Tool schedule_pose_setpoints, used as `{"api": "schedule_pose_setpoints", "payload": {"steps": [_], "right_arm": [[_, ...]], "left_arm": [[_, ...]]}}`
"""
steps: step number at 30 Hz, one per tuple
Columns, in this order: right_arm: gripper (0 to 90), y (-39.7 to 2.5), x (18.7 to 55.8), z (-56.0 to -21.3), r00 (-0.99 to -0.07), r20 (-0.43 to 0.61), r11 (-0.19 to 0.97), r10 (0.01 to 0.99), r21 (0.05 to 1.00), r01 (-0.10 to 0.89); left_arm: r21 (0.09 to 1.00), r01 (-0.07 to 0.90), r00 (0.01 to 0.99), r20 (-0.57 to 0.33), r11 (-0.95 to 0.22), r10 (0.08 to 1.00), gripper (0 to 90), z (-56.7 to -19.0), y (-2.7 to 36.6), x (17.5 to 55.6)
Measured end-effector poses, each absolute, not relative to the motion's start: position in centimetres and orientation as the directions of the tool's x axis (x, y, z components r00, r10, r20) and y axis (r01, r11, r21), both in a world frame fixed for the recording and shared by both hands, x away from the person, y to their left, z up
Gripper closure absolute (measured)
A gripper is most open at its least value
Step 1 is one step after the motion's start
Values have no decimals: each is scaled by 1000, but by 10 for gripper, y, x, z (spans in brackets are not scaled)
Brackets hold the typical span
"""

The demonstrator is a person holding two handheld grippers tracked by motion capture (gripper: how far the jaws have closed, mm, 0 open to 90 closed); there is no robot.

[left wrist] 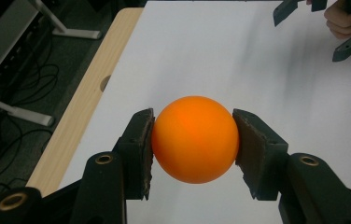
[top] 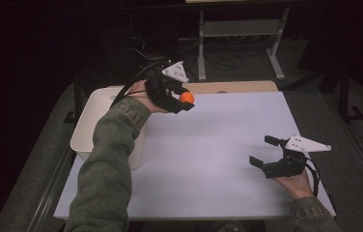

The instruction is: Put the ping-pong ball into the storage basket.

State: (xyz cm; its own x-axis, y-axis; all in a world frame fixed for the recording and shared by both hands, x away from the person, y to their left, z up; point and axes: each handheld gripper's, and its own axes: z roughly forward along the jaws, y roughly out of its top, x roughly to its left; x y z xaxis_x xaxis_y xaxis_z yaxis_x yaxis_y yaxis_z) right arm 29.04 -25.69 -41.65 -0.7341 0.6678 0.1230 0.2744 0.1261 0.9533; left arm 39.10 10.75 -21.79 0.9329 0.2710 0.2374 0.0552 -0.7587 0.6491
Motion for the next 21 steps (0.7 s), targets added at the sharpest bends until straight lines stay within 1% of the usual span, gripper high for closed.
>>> {"api": "schedule_pose_setpoints", "payload": {"steps": [21], "right_arm": [[0, -256, 290, -417, -733, 125, 129, 668, 952, 279]], "left_arm": [[642, 71, 915, 262, -764, 305, 501, -199, 136, 385]]}}
